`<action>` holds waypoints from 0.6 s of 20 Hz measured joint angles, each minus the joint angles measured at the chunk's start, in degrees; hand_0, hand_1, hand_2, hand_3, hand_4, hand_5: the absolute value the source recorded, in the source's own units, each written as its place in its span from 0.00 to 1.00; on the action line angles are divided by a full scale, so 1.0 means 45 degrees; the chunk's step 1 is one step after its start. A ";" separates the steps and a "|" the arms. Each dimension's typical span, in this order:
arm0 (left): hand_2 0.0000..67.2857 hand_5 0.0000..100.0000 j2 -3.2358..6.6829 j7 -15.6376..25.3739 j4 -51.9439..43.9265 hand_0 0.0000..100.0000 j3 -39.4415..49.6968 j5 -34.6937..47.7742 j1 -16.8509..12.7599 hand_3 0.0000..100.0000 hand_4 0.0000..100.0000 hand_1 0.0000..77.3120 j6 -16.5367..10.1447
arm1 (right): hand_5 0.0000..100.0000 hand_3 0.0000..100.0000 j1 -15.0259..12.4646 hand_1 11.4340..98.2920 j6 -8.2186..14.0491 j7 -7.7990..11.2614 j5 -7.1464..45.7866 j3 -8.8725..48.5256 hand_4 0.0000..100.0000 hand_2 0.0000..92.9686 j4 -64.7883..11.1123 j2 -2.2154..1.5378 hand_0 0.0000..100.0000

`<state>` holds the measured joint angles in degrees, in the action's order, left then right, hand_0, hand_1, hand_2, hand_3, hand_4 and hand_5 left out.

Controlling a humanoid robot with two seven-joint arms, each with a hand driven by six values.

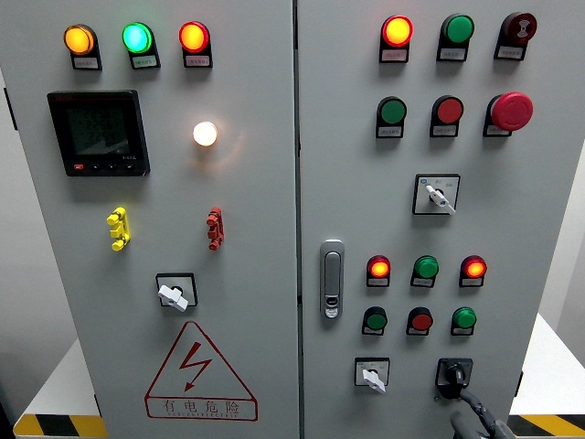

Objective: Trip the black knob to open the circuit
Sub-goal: 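Grip the black knob with the right hand and rotate it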

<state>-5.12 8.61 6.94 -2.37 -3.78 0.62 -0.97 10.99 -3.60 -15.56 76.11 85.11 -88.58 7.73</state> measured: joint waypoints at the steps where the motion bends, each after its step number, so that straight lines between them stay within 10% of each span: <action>1: 0.19 0.02 0.0000 0.0000 0.0000 0.00 0.0000 0.0000 0.0000 0.21 0.07 0.04 0.0000 | 1.00 0.97 0.0000 0.39 0.0000 -0.0007 0.0000 -0.0004 1.00 0.03 -0.0004 0.0000 0.83; 12: 0.19 0.02 -0.0004 0.0000 0.0000 0.00 0.0000 0.0000 0.0000 0.21 0.07 0.04 0.0000 | 1.00 0.97 0.0068 0.38 0.0000 -0.0267 -0.0321 -0.0088 1.00 0.04 -0.0140 0.0001 0.83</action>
<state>-5.14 8.61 6.94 -2.37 -3.78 0.62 -0.97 11.29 -3.60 -16.76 74.67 84.71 -89.21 7.74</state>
